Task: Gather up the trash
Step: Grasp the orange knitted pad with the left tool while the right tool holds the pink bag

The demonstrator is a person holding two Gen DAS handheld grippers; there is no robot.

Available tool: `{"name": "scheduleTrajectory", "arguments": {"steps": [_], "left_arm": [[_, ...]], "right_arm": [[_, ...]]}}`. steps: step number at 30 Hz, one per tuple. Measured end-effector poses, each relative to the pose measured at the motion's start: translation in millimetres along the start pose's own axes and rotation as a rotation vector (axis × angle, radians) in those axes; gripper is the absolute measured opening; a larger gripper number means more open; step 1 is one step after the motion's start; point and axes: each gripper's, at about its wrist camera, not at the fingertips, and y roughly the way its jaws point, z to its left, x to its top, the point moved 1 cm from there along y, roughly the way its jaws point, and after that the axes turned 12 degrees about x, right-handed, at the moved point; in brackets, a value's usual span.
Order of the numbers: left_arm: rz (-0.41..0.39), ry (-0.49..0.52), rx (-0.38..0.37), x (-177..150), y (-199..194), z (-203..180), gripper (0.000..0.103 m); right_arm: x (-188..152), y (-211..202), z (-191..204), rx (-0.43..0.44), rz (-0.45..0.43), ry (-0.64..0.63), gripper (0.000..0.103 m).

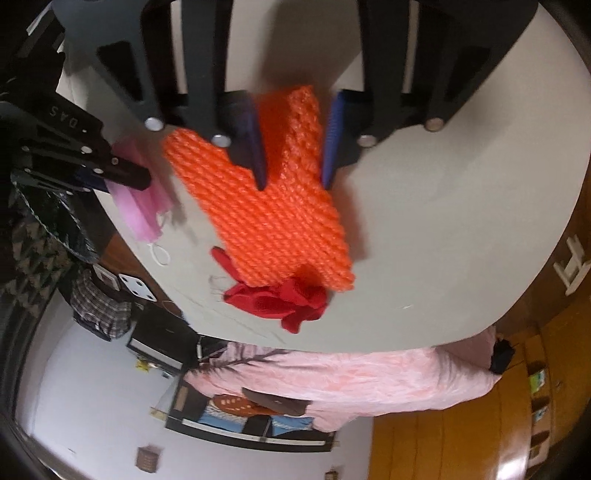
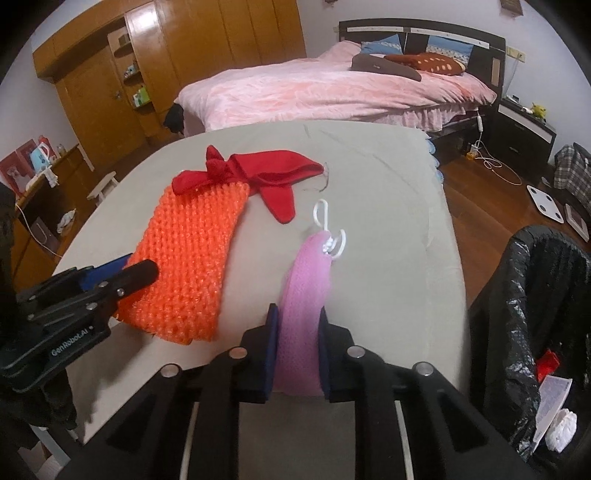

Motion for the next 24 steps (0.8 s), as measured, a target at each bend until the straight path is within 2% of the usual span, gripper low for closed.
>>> {"name": "scheduleTrajectory", "arguments": {"steps": [1, 4, 14, 19, 23, 24], "left_arm": [[-0.002, 0.003, -0.005, 0, -1, -2, 0.017], [-0.016, 0.004, -0.021, 1, -6, -5, 0.013], [-0.073, -0.01, -0.038, 4, -37, 4, 0.013], [-0.047, -0.02, -0.002, -2, -35, 18, 0.014], [-0.015, -0.033, 0.035, -6, -30, 32, 0.024], [-0.009, -0.037, 0.042, -7, -29, 34, 0.03]], "right_arm": [[0, -1, 0, 0.0, -0.002, -0.001, 0.019], [2, -4, 2, -0.002, -0.008, -0.01, 0.019], [1, -10, 3, -0.002, -0.009, -0.024, 0.019], [-1, -9, 3, -0.001, 0.004, -0.021, 0.019], [-2, -9, 3, -0.004, 0.007, -0.024, 0.02], [-2, -9, 3, -0.005, 0.008, -0.023, 0.02]]}}
